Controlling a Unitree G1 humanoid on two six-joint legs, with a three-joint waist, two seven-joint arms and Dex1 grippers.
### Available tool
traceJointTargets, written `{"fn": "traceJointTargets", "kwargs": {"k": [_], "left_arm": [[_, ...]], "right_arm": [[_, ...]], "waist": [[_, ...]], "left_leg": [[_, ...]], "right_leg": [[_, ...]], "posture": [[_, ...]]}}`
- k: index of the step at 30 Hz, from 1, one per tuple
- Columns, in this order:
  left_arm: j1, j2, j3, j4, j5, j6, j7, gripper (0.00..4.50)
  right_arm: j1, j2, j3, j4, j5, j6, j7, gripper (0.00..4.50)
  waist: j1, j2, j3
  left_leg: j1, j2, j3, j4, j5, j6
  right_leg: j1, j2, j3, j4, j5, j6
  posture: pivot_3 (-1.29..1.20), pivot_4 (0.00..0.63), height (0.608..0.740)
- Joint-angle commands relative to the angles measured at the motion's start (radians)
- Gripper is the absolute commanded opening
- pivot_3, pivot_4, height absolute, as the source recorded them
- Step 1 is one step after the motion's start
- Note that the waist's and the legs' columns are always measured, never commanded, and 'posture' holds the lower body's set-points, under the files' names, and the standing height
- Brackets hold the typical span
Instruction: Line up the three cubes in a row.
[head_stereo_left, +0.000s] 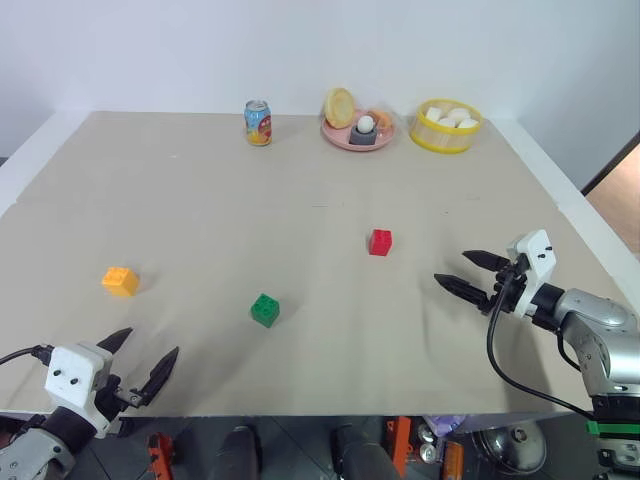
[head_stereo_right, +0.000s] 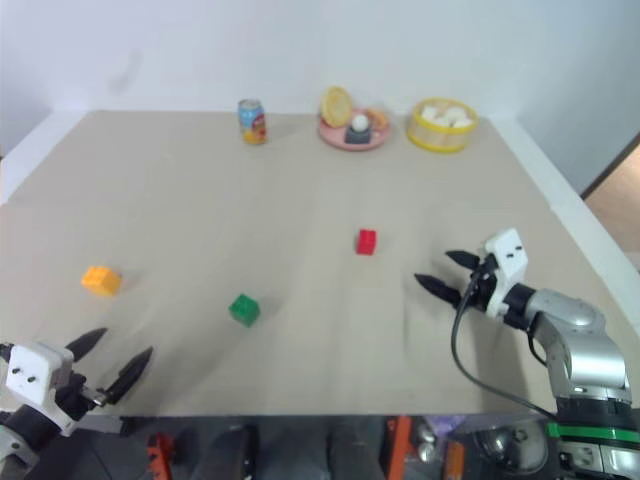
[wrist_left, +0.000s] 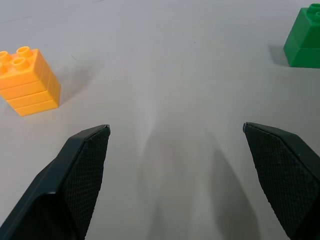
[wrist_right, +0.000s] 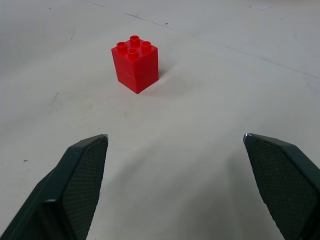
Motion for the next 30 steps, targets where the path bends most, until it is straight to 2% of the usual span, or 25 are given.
{"fn": "traceJointTargets", "kwargs": {"k": [1,9,14,23,30], "left_arm": [[-0.022,0.018,-0.002,-0.025,-0.027,-0.028,-0.032,4.41],[-0.293,0.153,-0.056,0.049,-0.166,0.058,-0.171,4.41],[-0.463,0.216,-0.146,0.075,-0.203,0.111,-0.259,4.41],[-0.708,0.254,-0.346,0.177,-0.182,0.122,-0.448,4.41],[-0.792,0.235,-0.406,0.237,-0.139,0.099,-0.486,4.41]], "right_arm": [[-0.019,-0.002,-0.011,-0.006,-0.001,-0.015,0.0,4.5],[-0.081,0.036,0.056,-0.033,-0.047,-0.033,-0.051,4.5],[-0.146,0.069,0.101,0.081,-0.101,-0.105,-0.054,4.5],[-0.372,0.152,0.183,0.458,-0.206,-0.291,-0.01,4.5],[-0.429,0.2,0.207,0.557,-0.22,-0.354,0.037,4.5]], "waist": [[0.0,0.0,0.0],[0.001,0.001,0.0],[0.002,0.001,0.0],[-0.001,0.002,0.001],[0.0,0.002,0.001]], "left_leg": [[0.0,0.0,0.0,0.0,0.0,0.0],[0.0,0.0,0.001,0.001,0.001,0.001],[-0.001,0.001,0.001,0.001,0.001,0.001],[0.001,0.001,0.001,0.001,0.002,0.002],[0.0,0.001,0.0,0.0,0.002,0.002]], "right_leg": [[0.0,0.0,0.0,0.0,0.0,0.0],[0.001,0.0,0.0,0.001,0.001,0.0],[0.001,0.002,0.0,0.001,0.002,0.002],[0.002,0.002,0.0,0.002,0.005,0.003],[0.002,0.003,0.0,0.002,0.005,0.005]], "posture": [[0.0,0.15,0.74],[0.0,0.15,0.74],[0.0,0.15,0.74],[0.0,0.15,0.74],[0.0,0.15,0.74]]}}
